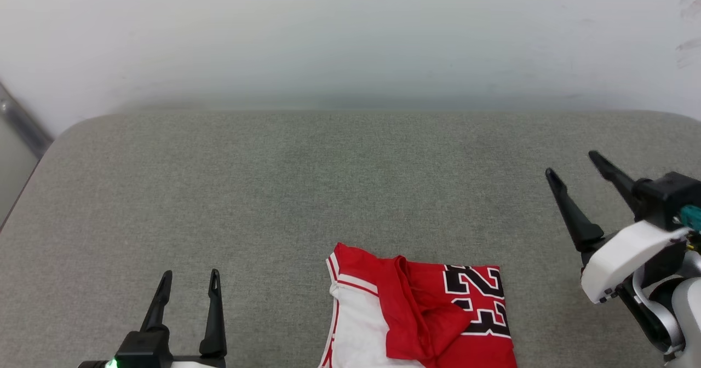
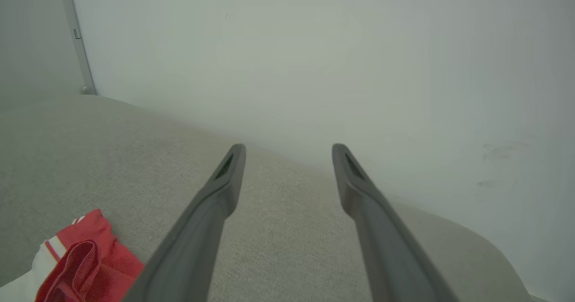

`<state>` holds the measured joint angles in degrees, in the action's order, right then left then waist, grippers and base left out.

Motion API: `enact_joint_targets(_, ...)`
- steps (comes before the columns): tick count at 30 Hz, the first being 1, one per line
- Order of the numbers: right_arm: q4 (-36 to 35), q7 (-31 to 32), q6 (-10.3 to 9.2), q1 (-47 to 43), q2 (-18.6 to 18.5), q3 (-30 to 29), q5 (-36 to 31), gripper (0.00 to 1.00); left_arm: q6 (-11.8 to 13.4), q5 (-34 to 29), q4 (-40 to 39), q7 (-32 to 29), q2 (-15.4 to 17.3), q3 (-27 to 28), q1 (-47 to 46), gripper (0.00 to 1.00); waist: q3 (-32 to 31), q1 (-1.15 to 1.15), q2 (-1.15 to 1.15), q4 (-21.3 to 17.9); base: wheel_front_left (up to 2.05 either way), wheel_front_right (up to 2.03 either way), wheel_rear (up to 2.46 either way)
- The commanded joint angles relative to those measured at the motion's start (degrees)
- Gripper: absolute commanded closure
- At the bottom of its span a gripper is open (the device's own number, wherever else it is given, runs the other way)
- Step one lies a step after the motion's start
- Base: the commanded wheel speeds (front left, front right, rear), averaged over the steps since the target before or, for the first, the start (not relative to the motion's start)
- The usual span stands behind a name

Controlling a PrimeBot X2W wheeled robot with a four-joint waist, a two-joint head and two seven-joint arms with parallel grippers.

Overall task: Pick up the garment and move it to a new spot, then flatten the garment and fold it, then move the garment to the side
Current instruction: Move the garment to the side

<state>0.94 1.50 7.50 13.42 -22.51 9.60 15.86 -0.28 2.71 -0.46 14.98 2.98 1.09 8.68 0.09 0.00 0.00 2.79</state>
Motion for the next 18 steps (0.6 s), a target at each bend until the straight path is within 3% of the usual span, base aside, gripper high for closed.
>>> enact_joint_targets(1,0.8,5.2,-0.03,1.6,-1.7,1.8,3.0,0.0,-0.1,0.2,0.0,0.3,-0.1,0.0,-1.0,0.0,0.3,0.0,0.0,0.2,0.0,0.0,0.0)
enact_joint_targets(9,5.7,31.5,-0.02,2.2,-7.5,8.0,23.7,0.0,0.1,0.9,-0.6,0.3,-0.1,-1.0,-2.1,0.0,2.7,0.0,0.0,1.2,0.0,0.0,0.0)
enact_joint_targets(18,7.6,41.4,-0.02,0.7,-8.1,10.6,36.6,0.0,0.1,1.2,-0.8,0.3,-0.1,-2.6,-5.2,0.0,8.1,0.0,0.0,3.2,0.0,0.0,0.0)
